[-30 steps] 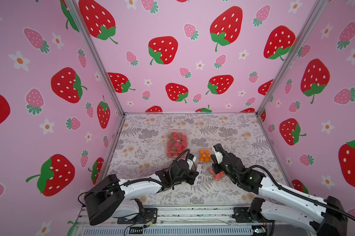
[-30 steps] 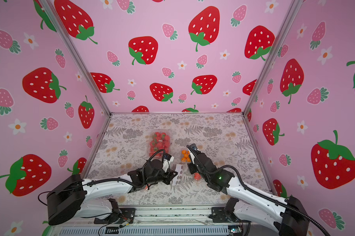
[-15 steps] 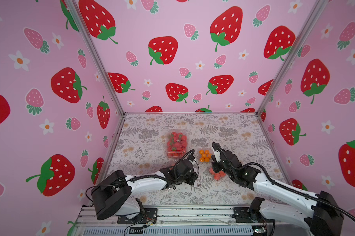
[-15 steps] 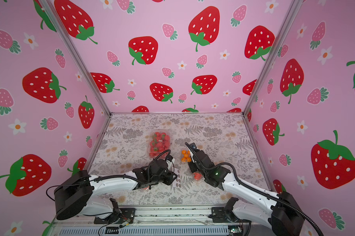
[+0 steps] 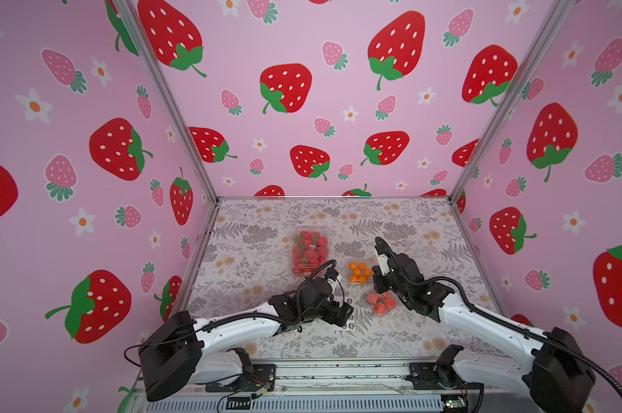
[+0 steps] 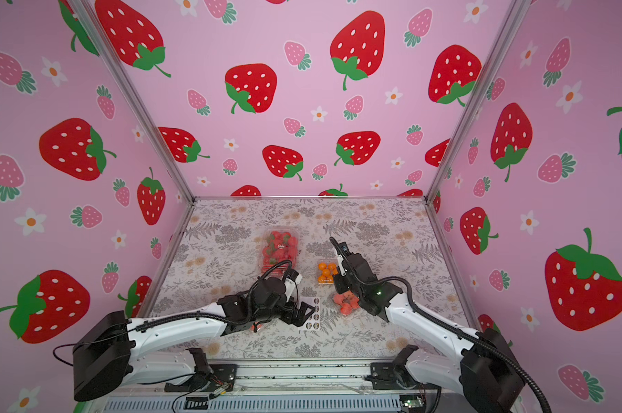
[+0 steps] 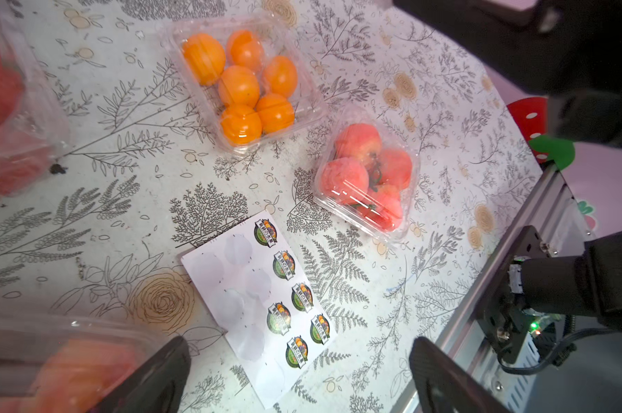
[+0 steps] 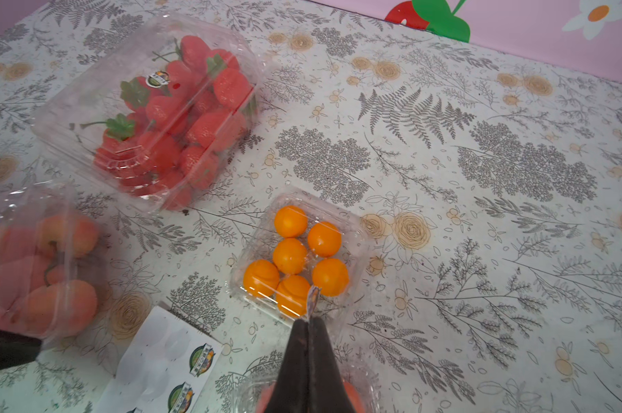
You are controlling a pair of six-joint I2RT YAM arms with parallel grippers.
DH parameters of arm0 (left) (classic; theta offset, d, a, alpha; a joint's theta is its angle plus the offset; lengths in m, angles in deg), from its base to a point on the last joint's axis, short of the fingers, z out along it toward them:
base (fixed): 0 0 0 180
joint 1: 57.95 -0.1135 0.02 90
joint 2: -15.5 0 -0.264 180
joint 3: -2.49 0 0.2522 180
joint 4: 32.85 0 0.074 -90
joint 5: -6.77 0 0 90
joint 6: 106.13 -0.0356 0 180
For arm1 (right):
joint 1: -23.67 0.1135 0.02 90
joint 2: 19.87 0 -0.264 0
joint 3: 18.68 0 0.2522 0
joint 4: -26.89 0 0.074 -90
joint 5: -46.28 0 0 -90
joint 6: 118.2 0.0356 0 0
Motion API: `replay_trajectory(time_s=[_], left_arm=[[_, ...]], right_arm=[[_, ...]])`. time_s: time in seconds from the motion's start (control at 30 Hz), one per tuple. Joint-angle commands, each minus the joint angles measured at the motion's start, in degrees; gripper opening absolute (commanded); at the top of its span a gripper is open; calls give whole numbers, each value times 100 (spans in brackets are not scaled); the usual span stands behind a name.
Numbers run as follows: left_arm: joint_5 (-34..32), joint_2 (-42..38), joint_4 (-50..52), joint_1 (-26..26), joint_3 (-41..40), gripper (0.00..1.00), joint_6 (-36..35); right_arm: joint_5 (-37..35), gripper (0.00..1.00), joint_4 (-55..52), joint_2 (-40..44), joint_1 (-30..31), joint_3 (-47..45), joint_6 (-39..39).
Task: Label fruit boxes
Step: Stick the label on the fruit box.
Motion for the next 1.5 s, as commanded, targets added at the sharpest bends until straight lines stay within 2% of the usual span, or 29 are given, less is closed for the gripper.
replay_trajectory(time_s=[0.0,0.07,0.1,0.13,0.17,0.23,0.27,0.4,0.57,0.77,1.03,1.2,1.27,1.33,1.37,1.47], left_arm=[[-179,-194,102,18,130,99,-185],[-230,-201,-102,-9,200,98,-366],[-196,-158,-224,-68,251,93,-450],[-25,-74,-412,-175,317,80,-541],[366,62,-708,-347,365,74,-627],[1146,372,-1072,-729,534,68,-517],[1290,506,-1159,-850,622,65,-433],[896,818,-1166,-947,868,63,-431],[652,1190,-1177,-984,1026,63,-366],[328,1118,-1253,-984,879,63,-376],[270,1166,-1381,-992,767,63,-278],[431,1233,-1482,-1002,792,64,-239],[468,1307,-1482,-1002,848,64,-226],[422,1355,-1482,-1002,899,64,-202],[399,1383,-1480,-1002,919,64,-201],[253,1433,-1589,-1002,977,61,-150]], right_arm=[[317,0,-135,-283,-80,357,22],[238,0,-294,-638,-94,575,22],[218,0,-318,-797,-93,643,31],[222,0,-319,-978,-101,715,27],[230,0,-319,-1111,-98,782,28],[240,0,-408,-1352,-125,942,19],[219,0,-501,-1472,-141,1058,14],[6,0,-725,-1831,-246,1313,72],[208,0,-905,-2406,-315,1674,23],[494,0,-915,-2916,-320,1913,-13],[767,0,-1084,-3230,-317,2053,48],[774,26,-1145,-3240,-317,2069,84],[864,33,-1141,-3207,-331,2084,76],[1000,47,-1115,-3139,-352,2087,57],[1012,51,-1093,-3086,-365,2086,56],[982,51,-953,-2772,-447,1972,54]])
